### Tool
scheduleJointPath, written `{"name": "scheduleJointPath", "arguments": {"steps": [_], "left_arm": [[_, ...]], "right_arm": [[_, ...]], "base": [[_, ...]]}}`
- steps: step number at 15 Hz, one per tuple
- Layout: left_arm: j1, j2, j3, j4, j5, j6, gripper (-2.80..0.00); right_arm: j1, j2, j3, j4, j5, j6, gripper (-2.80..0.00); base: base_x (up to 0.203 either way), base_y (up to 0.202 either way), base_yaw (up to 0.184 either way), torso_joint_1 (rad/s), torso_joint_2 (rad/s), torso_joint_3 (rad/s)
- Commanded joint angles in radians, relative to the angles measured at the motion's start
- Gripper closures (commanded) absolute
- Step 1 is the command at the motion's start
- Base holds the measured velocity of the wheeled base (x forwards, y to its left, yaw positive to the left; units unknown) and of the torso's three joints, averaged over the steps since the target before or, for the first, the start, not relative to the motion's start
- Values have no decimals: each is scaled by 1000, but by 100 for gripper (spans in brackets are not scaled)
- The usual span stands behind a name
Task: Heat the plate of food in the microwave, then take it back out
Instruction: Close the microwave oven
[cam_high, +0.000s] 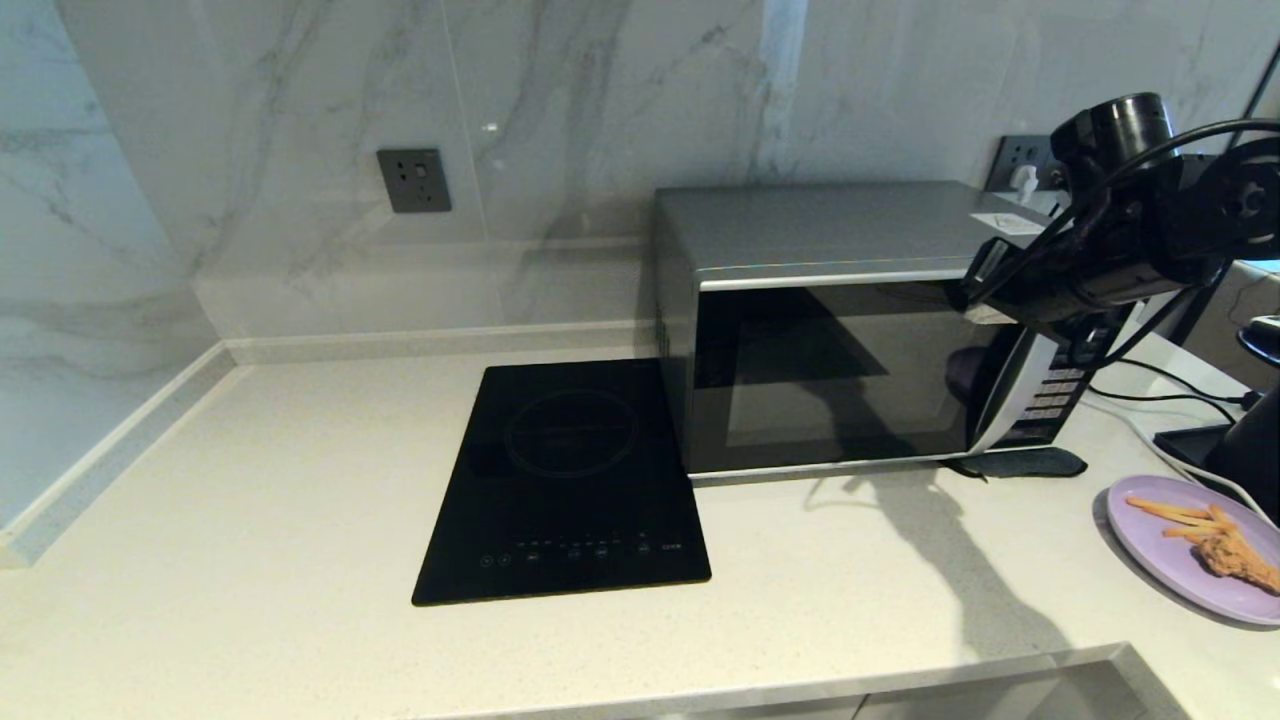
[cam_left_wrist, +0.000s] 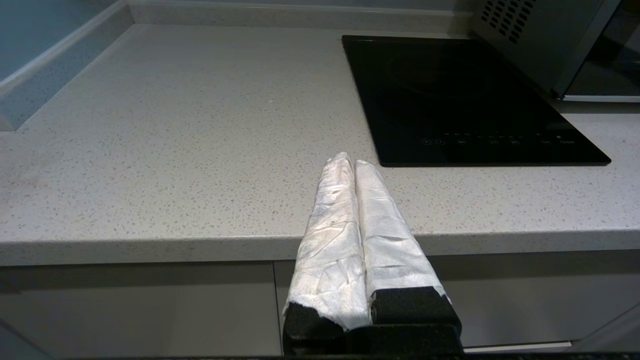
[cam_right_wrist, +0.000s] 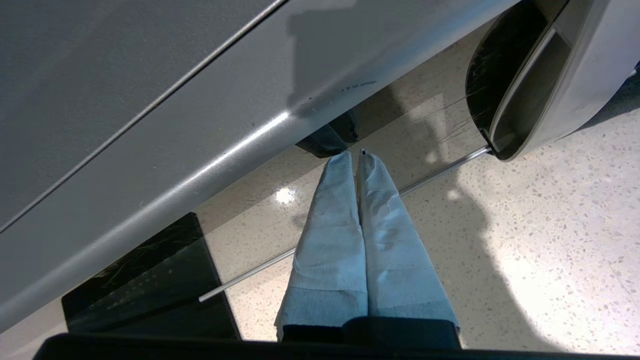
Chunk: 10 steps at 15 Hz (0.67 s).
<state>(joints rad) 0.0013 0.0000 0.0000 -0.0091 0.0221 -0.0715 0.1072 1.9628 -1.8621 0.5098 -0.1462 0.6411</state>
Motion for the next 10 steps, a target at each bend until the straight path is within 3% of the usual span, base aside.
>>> {"name": "scheduleJointPath", "arguments": {"steps": [1, 6, 10], "left_arm": [[0, 2, 0, 0, 1, 0, 0], [0, 2, 0, 0, 1, -1, 0], [0, 2, 0, 0, 1, -1, 0]], "right_arm": [[-6, 0, 5, 6, -1, 3, 0], [-38, -100, 97, 10, 17, 3, 0], [-123, -272, 242, 10, 141, -35, 0]], "base": [[0, 0, 0, 0, 0, 0], [0, 0, 0, 0, 0, 0], [0, 0, 0, 0, 0, 0]]}}
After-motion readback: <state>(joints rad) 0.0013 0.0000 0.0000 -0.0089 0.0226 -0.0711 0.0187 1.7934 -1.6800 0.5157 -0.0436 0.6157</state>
